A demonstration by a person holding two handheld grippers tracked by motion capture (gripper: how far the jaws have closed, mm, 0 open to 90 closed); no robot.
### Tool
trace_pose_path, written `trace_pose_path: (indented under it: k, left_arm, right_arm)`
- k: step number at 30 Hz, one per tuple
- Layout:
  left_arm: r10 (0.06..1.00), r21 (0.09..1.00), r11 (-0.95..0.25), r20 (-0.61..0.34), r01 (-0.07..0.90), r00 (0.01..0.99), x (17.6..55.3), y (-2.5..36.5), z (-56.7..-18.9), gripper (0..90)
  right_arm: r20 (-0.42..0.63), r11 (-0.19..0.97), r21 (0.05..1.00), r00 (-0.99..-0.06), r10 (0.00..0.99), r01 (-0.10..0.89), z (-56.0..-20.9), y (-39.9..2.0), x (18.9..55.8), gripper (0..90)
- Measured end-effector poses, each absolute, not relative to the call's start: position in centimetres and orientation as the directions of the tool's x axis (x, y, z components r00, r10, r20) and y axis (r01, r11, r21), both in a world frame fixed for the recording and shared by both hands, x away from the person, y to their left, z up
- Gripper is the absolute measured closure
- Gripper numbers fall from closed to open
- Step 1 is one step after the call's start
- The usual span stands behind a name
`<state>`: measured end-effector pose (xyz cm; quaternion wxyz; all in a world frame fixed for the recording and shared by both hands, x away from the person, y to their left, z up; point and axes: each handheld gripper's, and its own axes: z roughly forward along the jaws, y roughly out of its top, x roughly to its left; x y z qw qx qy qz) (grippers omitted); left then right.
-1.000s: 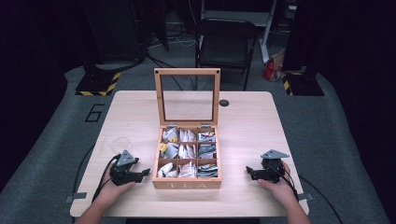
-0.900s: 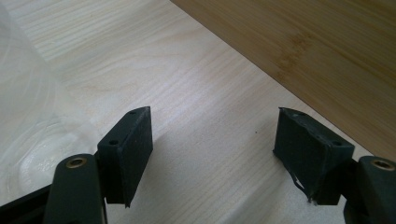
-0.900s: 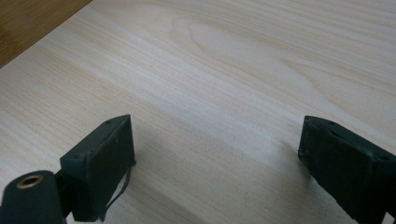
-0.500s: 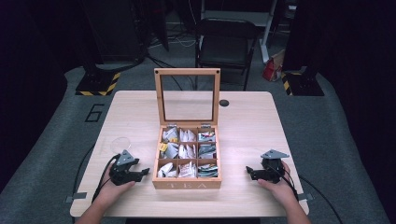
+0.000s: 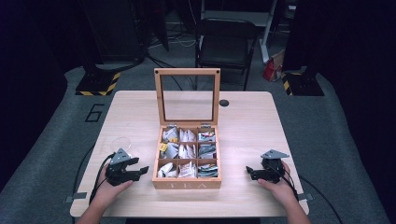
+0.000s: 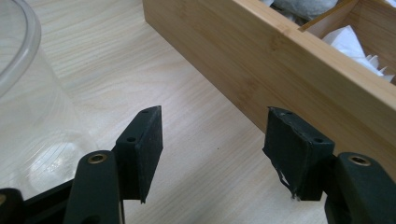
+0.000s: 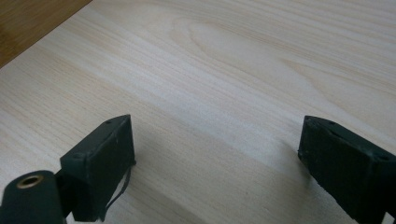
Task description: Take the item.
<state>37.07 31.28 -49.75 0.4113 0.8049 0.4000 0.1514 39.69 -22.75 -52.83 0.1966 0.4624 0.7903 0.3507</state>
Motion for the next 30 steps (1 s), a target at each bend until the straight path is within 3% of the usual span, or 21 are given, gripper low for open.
trace_pose_path:
  k: [8,14,30]
  left_arm:
    - [0.767,0.795,-0.328,-0.091,0.51,0.635,37.0,31.4,-49.3,39.8]
    - [0.771,0.803,-0.264,-0.157,0.534,0.617,37.1,31.5,-48.3,41.1]
    - [0.761,0.819,-0.313,-0.087,0.482,0.642,39.2,30.2,-45.8,47.3]
  right_arm:
    - [0.014,0.326,0.736,-0.495,0.869,0.593,-52.8,-22.8,39.7,10.0]
    - [0.013,0.327,0.736,-0.495,0.869,0.593,-52.8,-22.8,39.7,10.0]
    - [0.008,0.328,0.733,-0.49,0.872,0.596,-52.8,-22.7,39.7,10.2]
